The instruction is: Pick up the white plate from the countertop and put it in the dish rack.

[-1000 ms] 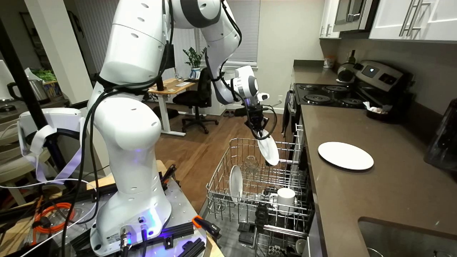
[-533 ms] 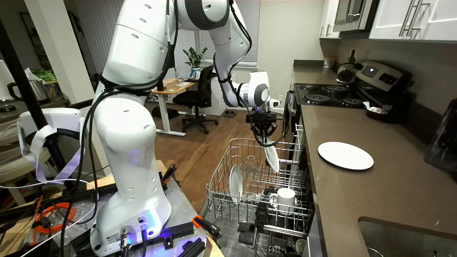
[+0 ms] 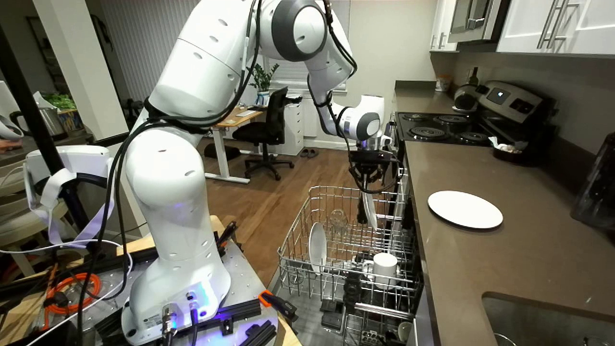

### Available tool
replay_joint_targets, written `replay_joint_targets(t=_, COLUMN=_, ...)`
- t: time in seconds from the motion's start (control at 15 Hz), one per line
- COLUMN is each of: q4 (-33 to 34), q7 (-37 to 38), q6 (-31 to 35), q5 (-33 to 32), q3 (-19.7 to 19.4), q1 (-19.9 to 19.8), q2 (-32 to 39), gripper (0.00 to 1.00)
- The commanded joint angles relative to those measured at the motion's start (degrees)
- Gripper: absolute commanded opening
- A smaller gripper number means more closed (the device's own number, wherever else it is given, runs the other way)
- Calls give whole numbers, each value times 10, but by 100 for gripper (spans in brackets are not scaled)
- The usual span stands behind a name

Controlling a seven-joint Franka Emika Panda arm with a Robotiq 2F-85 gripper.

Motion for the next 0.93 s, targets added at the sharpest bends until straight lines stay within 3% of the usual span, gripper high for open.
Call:
replay_joint_targets(t=0.0, q4=105, q7=-14, q6=-88, q5=7, q3=-10, q1=11, q2=58, gripper=5)
replay_joint_targets(t=0.27, q4=184, q7=-2, q6=-131, q5=1, q3=-18, q1=26, q2=113, gripper=5)
replay_joint_targets(t=0.87, q4=298, q7=42, q6=-150, q5=-4, q3=-44, q1=64, q2=198, gripper=5)
